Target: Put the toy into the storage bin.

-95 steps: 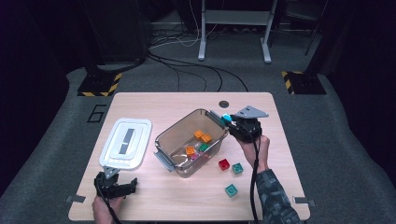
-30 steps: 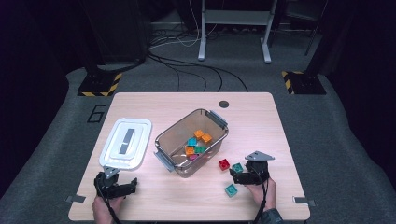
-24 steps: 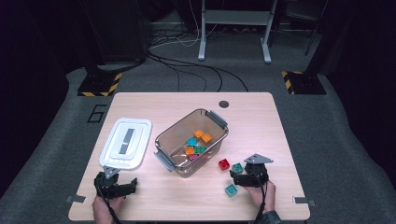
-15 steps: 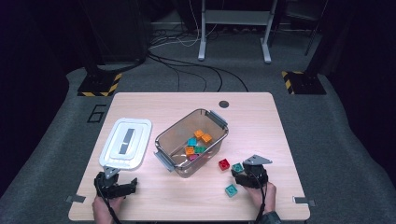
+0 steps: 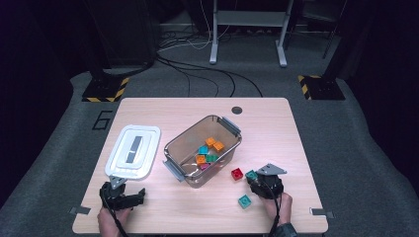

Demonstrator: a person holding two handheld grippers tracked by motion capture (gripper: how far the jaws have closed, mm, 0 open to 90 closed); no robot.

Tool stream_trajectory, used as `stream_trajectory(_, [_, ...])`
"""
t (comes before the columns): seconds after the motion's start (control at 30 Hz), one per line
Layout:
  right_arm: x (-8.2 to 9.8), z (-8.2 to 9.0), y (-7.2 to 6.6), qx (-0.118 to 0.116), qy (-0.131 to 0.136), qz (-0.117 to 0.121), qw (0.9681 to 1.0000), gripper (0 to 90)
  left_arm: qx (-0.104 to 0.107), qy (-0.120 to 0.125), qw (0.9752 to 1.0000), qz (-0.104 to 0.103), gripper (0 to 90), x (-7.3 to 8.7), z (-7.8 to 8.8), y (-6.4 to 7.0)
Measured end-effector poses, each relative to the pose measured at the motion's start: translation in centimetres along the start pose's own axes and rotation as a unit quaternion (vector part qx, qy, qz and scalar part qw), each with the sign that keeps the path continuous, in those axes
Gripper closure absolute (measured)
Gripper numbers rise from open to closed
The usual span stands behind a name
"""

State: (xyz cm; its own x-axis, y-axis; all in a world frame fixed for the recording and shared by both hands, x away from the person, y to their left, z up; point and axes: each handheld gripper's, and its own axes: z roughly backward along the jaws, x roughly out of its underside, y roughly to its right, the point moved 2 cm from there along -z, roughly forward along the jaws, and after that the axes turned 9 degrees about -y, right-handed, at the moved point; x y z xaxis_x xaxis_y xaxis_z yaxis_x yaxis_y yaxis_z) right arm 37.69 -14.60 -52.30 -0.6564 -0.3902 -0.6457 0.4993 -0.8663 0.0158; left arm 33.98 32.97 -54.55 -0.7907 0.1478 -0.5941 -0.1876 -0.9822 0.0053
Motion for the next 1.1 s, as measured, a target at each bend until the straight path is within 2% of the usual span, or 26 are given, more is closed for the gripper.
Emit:
stream_trajectory(0.53, [-1.8,1.4,0.9,0.013,0.024,0.0,0.9996,58.2,0.0,0.0,1.0,0.0,0.0,0.0,0.0,0.0])
stream_trajectory(1.1, [-4.5,3.0,1.3,0.022,0.052,0.015,0.9983,58.3,-0.001,0.0,1.0,-0.001,0.0,0.0,0.0,0.0])
